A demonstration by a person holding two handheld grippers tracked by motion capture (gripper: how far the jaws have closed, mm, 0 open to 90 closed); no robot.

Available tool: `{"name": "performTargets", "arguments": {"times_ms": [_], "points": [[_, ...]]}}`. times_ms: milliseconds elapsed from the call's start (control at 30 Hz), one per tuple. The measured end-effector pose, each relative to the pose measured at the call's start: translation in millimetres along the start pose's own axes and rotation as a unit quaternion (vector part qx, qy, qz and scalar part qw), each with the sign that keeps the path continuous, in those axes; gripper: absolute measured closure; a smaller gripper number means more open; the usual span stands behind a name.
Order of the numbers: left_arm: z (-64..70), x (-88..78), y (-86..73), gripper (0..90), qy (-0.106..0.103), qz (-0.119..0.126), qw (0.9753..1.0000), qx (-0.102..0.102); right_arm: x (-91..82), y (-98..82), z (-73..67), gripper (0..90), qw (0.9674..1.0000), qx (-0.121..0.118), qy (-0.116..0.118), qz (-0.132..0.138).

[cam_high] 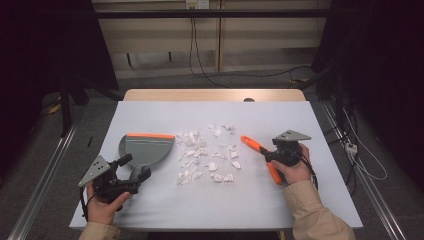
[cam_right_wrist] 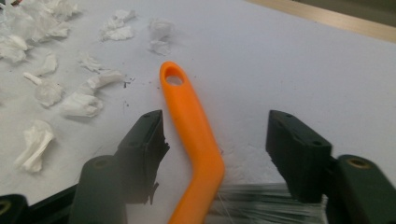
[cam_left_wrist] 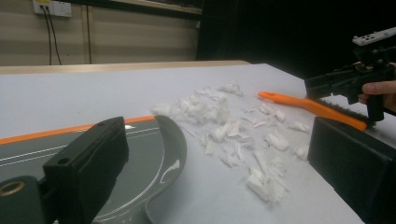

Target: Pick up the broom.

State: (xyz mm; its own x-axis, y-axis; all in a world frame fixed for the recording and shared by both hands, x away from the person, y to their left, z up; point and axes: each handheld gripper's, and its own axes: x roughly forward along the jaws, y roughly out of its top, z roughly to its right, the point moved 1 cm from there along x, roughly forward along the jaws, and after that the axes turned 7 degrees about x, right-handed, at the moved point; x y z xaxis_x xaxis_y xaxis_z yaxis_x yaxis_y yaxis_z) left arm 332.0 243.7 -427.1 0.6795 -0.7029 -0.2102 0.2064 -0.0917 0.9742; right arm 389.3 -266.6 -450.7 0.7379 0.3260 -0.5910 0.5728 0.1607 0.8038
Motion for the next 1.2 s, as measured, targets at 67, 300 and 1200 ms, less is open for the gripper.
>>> {"name": "performTargets", "arguments": {"times_ms": [67,300,1200], "points": [[-0.4,0.4,-0.5,4.9,-0.001,0.000,1.0000,-0.001,5.5,1.0,0.1,43.1,0.9998,-0.005,0.010,-0.017],[-2.1,-0.4,-0.6,5.0,0.002,0.001,1.0000,-0.002,17.7,5.7,-3.0,48.0,0.9985,-0.026,0.011,-0.048],[-2.3,1.6,-2.1,5.2,0.002,-0.005,1.0000,-0.001,27.3,13.3,12.9,64.5,0.9941,0.017,-0.002,-0.107]]}}
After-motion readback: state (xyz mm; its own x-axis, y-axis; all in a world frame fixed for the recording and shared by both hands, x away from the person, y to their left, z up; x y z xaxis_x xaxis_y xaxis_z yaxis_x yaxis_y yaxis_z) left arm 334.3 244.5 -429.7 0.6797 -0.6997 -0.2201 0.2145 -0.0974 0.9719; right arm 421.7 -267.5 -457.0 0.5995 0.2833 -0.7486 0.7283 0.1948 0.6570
